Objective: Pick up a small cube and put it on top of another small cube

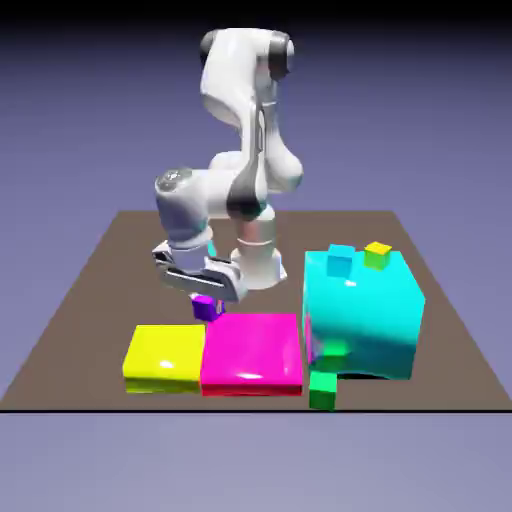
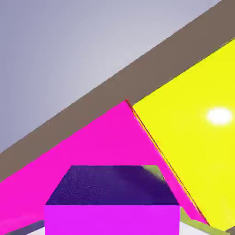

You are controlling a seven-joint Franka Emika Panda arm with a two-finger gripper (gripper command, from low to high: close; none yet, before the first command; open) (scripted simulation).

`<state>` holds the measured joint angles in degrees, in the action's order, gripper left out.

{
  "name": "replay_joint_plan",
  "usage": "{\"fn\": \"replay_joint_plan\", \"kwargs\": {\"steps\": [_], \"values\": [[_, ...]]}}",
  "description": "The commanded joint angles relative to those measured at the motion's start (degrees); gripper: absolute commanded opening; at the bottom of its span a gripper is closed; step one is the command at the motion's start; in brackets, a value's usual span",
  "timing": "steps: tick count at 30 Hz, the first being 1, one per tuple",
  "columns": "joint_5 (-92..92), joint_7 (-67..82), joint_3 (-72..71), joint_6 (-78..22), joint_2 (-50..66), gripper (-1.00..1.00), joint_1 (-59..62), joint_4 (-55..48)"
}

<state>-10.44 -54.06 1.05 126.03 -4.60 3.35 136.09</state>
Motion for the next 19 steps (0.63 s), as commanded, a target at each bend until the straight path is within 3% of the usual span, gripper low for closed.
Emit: {"fn": "replay_joint_plan", "kwargs": {"steps": [1,10,16,17,19], "values": [[0.65,0.47,-1.51,-1.96,-2.08,-1.0,-0.93,0.06],[4.38,5.42,-14.02,-18.19,-19.42,-1.0,-16.59,0.53],[4.08,5.29,-14.93,-7.16,-16.37,-1.0,-16.8,8.5],[4.08,5.29,-14.93,-7.16,-16.37,1.0,-16.8,8.5],[4.15,5.32,-14.73,-9.65,-17.06,1.0,-16.75,6.7]]}}
